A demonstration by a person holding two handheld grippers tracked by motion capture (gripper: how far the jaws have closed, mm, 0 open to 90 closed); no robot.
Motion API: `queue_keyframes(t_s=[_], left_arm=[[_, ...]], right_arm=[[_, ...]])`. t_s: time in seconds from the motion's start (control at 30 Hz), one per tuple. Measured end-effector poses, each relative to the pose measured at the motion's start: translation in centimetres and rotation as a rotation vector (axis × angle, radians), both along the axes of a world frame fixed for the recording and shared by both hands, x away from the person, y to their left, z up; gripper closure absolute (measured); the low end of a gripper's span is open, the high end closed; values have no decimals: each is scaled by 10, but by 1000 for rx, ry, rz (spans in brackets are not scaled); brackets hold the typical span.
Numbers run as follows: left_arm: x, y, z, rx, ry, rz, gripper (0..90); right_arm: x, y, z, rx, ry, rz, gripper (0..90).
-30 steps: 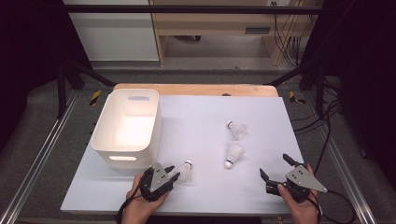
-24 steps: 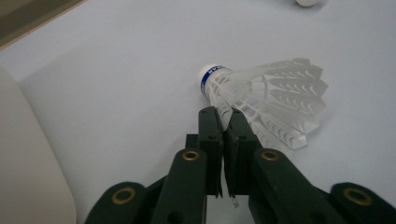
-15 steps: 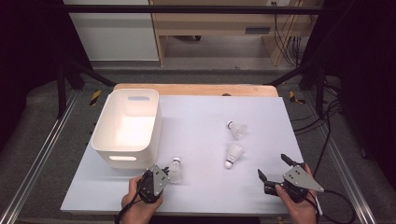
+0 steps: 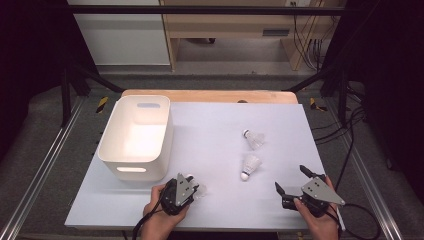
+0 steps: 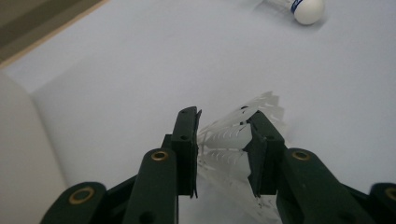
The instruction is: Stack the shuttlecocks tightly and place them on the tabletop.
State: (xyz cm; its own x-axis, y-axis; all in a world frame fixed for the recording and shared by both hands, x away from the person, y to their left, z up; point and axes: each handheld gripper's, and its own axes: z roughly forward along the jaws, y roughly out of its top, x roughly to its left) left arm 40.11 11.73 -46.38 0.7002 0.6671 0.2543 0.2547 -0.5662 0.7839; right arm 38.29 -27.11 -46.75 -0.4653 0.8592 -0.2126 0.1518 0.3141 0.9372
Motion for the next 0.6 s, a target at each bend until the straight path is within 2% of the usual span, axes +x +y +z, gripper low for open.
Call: queue_keyframes(t_s=[0.07,0.3,0.37,0.47,0.53,0.6], left_arm=[[9,-8,3,-18,16,-14,679],[39,-31,4,-22,83,-26,716],[44,-34,4,-55,103,-17,704],[52,-37,3,-80,119,-3,717],[58,-37,2,-117,143,-4,726],[61,-39,1,-133,151,-3,726]], right_arm=[[0,0,0,-1,-1,2,47],[0,-1,0,1,-1,2,46],[0,-1,0,2,0,2,45],[0,-2,0,2,2,4,45],[0,-2,0,3,6,4,45],[0,-2,0,0,2,7,45]])
